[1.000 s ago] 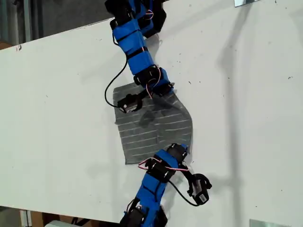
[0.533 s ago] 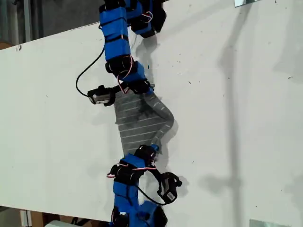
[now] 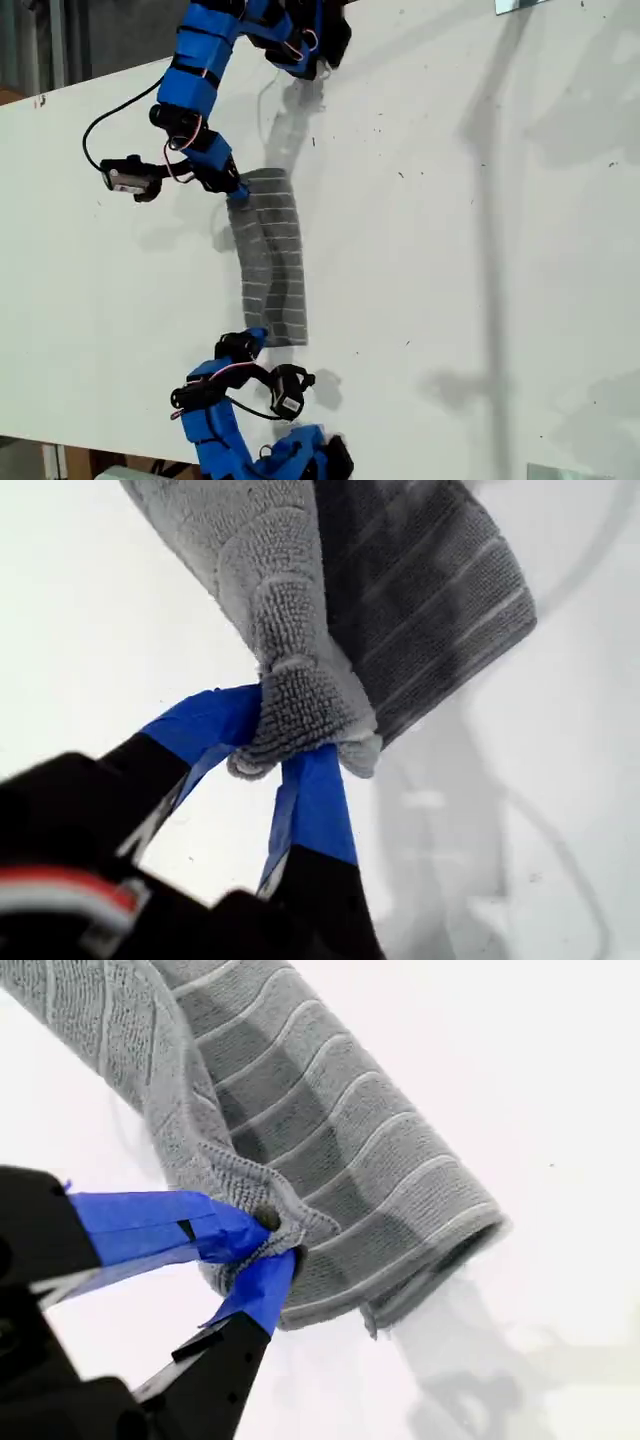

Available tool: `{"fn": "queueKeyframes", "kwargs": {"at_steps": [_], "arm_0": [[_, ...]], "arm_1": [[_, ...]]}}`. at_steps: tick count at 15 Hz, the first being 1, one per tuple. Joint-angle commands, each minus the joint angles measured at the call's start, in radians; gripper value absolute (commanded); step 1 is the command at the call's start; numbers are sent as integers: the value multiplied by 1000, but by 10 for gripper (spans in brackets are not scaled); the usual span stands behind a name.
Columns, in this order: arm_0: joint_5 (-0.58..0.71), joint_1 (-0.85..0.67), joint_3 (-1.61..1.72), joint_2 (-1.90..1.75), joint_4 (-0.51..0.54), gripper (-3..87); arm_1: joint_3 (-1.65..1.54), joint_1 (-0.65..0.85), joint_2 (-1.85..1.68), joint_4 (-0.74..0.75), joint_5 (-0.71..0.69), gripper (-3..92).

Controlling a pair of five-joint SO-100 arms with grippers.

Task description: Grasp corners of a square towel and fold twice.

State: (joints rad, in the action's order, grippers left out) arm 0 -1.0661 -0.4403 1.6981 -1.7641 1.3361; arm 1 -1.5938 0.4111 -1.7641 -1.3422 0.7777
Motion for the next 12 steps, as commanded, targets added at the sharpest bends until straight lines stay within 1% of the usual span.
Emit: {"fn": "queueKeyframes", "kwargs": {"at_steps": [1, 3, 5, 8, 10, 12], "arm_0": [[52, -123, 40, -60, -44, -1], [95, -213, 61, -44, -78, -1], [121, -301, 126, -29, -135, -1], [135, -359, 219, -21, -215, -1], [127, -342, 239, -18, -215, -1], [92, -253, 222, -55, -170, -1]], "arm_1": [[52, 81, 46, 89, -72, -1], [100, 141, 146, 178, -143, -1], [137, 178, 261, 265, -206, -1], [152, 225, 394, 350, -238, -1], [141, 215, 387, 321, -236, -1], [115, 184, 314, 252, -212, -1]]}}
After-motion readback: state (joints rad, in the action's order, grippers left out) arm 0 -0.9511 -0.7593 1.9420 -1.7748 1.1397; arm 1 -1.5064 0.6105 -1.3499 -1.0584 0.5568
